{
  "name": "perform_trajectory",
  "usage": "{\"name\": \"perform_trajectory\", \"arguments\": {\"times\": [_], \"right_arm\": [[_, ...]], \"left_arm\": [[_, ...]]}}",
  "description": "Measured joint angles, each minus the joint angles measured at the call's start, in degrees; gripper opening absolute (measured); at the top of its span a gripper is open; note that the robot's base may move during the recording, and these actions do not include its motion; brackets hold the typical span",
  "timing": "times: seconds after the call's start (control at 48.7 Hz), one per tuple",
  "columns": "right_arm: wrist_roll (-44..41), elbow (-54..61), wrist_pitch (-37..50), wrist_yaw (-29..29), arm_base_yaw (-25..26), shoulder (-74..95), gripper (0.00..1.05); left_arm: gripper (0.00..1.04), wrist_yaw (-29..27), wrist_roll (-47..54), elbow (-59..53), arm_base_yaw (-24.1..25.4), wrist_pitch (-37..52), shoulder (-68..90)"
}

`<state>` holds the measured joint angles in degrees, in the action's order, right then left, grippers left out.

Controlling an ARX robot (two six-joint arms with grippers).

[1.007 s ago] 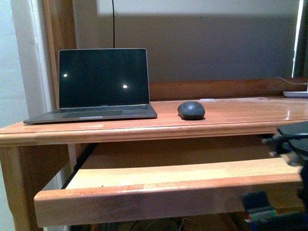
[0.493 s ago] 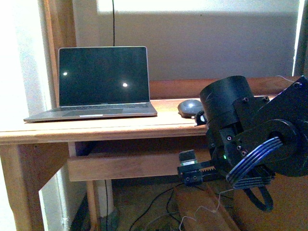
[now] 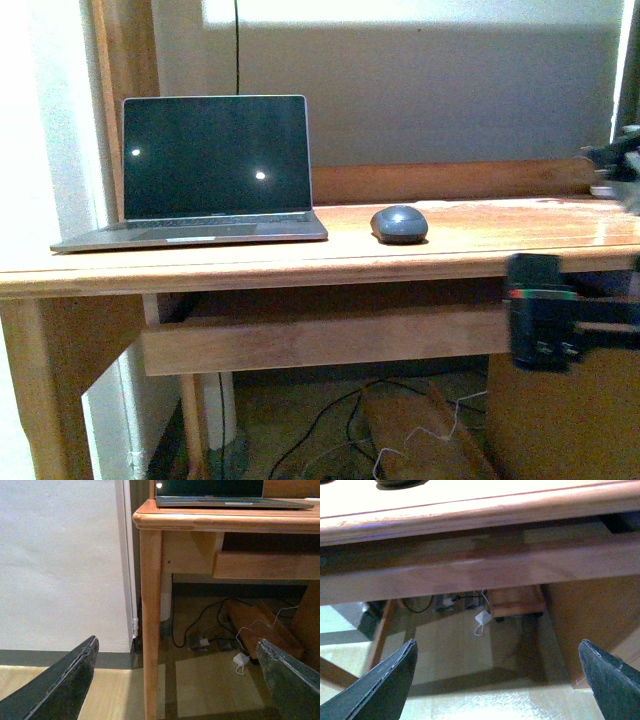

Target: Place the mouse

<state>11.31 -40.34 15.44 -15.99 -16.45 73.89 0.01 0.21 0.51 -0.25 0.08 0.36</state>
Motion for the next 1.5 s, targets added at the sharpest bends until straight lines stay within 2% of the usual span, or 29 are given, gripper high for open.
{"name": "perform_trajectory", "arguments": {"times": [0.164,0.288,0.37,0.452,0.493,0.514,0.534,0.575,0.637,0.699,0.842,0.884,0.925,1.027,1.253,1.459,1.5], "right_arm": [[2.6,14.5,-5.5,-2.1,1.0,-19.0,0.97],[3.3,20.9,-11.1,-5.2,-1.0,-31.3,0.97],[4.4,24.2,-16.8,-9.5,-4.2,-41.5,0.97],[4.7,27.7,-23.1,-17.1,-8.8,-53.5,0.97],[4.1,29.0,-24.0,-18.4,-9.7,-57.7,0.97],[3.0,29.9,-22.5,-17.0,-9.3,-59.3,0.95],[0.6,32.0,-18.9,-12.3,-7.6,-61.8,0.9],[-2.7,34.5,-15.6,-7.0,-4.6,-64.8,0.84],[-5.8,36.3,-14.6,-1.4,-1.0,-67.6,0.75],[-7.5,36.8,-14.6,1.7,1.7,-68.9,0.67],[-10.1,37.9,-14.9,7.7,7.3,-70.8,0.35],[-10.2,38.5,-15.1,11.1,9.4,-71.7,0.3],[-10.7,39.4,-15.6,15.2,14.0,-73.2,0.2],[-11.0,39.4,-15.5,15.6,16.0,-73.5,0.02],[-11.0,39.4,-15.5,15.8,16.2,-73.5,0.03],[-11.1,39.4,-15.5,15.8,16.2,-73.5,0.31],[-11.1,39.4,-15.5,15.8,16.2,-73.5,0.4]], "left_arm": [[0.97,0.0,0.0,0.0,0.0,0.0,0.0],[0.97,0.0,0.0,0.0,0.0,0.0,0.0],[0.97,0.0,0.0,0.0,0.0,0.0,0.0],[0.97,0.0,0.0,0.0,0.0,0.0,0.0],[0.97,0.0,0.0,0.0,0.0,0.0,0.0],[0.97,0.0,0.0,0.0,0.0,0.0,0.0],[0.97,0.0,0.0,0.0,0.0,0.0,0.0],[0.97,0.0,0.0,0.0,0.0,0.0,0.0],[0.97,0.0,0.0,0.0,0.0,0.0,0.0],[0.97,0.0,0.0,0.0,0.0,0.0,0.0],[0.97,0.0,0.0,0.0,0.0,0.0,0.0],[0.97,0.0,0.0,0.0,0.0,0.0,0.0],[0.97,0.0,0.0,0.0,0.0,0.0,0.0],[0.97,0.0,0.0,0.0,0.0,0.0,0.0],[0.97,0.0,0.0,0.0,0.0,0.0,0.0],[0.97,0.0,0.0,0.0,0.0,0.0,0.0],[0.97,0.0,0.0,0.0,0.0,0.0,0.0]]}}
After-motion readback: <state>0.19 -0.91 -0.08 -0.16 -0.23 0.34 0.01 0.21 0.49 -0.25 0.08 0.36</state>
